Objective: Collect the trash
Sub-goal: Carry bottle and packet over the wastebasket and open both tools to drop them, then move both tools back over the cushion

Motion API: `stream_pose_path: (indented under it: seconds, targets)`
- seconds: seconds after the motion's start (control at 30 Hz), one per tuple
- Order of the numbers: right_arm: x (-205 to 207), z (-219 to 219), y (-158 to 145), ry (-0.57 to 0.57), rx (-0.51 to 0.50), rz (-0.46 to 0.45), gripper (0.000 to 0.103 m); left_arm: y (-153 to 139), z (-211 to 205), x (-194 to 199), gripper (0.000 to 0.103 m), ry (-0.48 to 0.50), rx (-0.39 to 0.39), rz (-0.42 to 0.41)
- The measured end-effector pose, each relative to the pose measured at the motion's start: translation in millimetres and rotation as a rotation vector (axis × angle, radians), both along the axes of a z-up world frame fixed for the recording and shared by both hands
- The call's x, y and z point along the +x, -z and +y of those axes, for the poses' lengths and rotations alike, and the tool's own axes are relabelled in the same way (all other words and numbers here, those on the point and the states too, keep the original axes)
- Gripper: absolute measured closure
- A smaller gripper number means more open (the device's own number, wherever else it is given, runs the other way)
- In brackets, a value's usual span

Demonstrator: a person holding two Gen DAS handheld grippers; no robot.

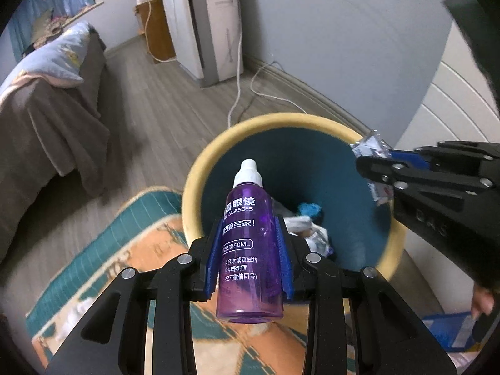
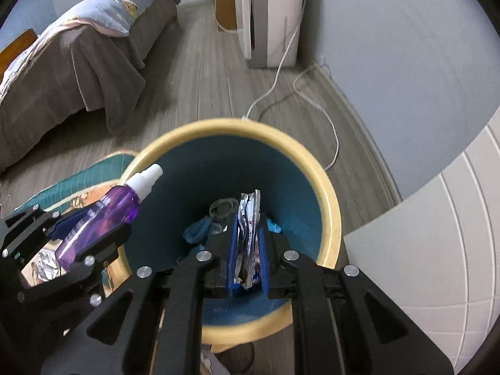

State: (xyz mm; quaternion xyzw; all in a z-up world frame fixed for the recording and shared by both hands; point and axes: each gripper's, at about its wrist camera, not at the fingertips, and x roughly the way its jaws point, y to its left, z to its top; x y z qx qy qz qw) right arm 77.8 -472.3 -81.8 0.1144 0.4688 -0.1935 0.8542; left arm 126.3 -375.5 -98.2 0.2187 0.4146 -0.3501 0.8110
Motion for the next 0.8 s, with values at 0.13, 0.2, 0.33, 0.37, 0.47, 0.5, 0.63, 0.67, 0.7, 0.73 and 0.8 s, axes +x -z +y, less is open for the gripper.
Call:
stream_pose_path:
  seconds: [0.13,0.2,0.33,0.37,0.47,0.5,0.63,0.67,0.7,0.73,0.8]
  targets:
    - [-4.0,-6.4,-6.0,0.036,-0.025,-0.024,0.081,-6.8,7.0,5.9,0.069,-0.016,-0.044,-0.031]
    - [-6.8,-13.5,-5.6,0.065,-0.007,-0.033,0.069,-6.7,13.3,7.9,0.064,-0.026,-0.051,-0.022]
    - [-7.4,-15.3,-5.6,0.078,0.028,-0.039,0.051,-13.8,33.5,7.2,0.043,-0.058,-0.072,-0.033]
    - [-6.1,-11.7,-7.5,0.071,0.025,-0.042,0.037,-16.1,39.6,7.6,0.038,-0.067,-0.086,-0.031]
    - [-3.1,1.5,-16.0,0.046,0.031,-0.066,0.008,-25.3,62.3,6.1,0.018,-0.107,-0.119,-0.035]
    - [-1.3,6.8,-19.8,0.035,0.032,-0.073,0.006,-31.0,75.0,3.9,0.011,-0.132,-0.129,-0.041]
    - [6.5,35.4,-35.8,-0.019,0.021,-0.086,0.006,-49.6,115.9,-6.1,0.007,-0.182,-0.133,-0.091]
    - [8.3,41.7,-38.8,-0.031,0.013,-0.086,0.006,-53.3,127.0,-7.2,0.006,-0.200,-0.132,-0.100]
    - [10.5,50.7,-42.6,-0.044,0.003,-0.084,0.006,-57.8,141.3,-7.4,0.006,-0.225,-0.131,-0.101]
    - [11.6,56.5,-45.2,-0.055,-0.003,-0.084,0.006,-61.3,154.8,-6.9,0.006,-0.250,-0.132,-0.101]
    - [15.6,73.4,-51.7,-0.081,-0.009,-0.083,0.006,-69.4,179.4,-4.7,0.006,-0.304,-0.119,-0.108]
